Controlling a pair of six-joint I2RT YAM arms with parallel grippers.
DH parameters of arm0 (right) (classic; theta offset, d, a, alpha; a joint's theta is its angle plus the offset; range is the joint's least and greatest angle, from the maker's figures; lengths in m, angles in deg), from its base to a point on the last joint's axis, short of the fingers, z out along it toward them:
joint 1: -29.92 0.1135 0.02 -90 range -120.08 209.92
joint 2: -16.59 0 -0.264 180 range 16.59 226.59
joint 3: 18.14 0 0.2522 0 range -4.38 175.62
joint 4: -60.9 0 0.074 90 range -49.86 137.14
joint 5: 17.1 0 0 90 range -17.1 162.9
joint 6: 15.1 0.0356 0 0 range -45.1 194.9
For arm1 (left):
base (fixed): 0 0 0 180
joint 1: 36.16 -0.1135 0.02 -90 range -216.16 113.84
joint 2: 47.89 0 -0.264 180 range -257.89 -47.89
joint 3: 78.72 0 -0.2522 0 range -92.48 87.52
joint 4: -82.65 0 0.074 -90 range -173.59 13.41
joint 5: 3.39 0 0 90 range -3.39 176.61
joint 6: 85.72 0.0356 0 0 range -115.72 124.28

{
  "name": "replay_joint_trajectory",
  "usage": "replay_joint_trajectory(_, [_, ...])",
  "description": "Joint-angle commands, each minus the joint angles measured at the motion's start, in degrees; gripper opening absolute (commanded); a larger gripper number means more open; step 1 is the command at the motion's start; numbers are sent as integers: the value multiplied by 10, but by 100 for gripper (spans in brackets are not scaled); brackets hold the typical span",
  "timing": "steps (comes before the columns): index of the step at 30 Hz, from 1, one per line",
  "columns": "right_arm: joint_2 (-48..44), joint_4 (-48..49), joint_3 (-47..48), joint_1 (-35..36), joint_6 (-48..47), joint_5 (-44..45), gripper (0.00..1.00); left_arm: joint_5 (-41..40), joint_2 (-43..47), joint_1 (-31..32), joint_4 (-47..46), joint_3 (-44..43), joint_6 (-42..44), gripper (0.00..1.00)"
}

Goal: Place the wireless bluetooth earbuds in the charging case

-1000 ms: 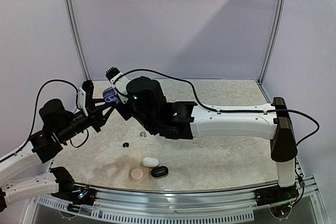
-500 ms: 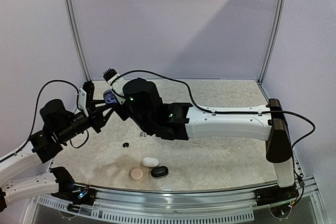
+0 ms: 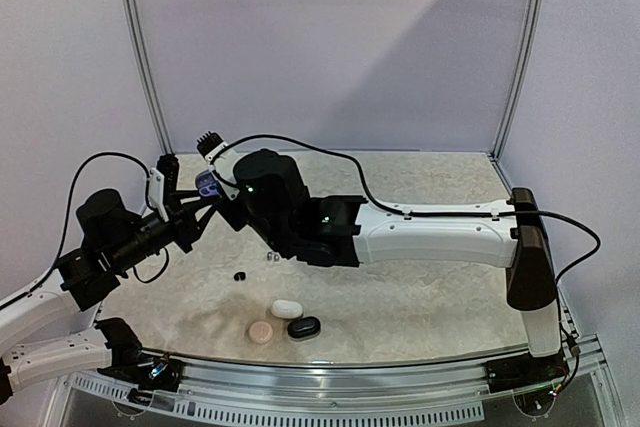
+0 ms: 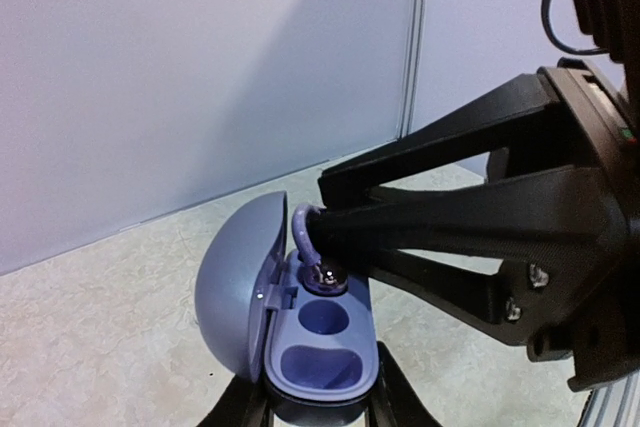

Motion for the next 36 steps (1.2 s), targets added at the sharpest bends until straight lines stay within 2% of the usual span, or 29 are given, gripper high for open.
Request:
replay_joint_trajectory(1, [19, -66, -3, -2, -4, -12, 21, -2, 12, 4, -39, -25, -9, 0])
replay_joint_trajectory(24, [-7, -73, -32, -2, -26, -26, 29, 4, 20, -12, -30, -23, -7, 0])
replay_joint_trajectory(36, [-63, -38, -74, -7, -33, -61, 35, 2, 22, -17, -25, -14, -3, 0])
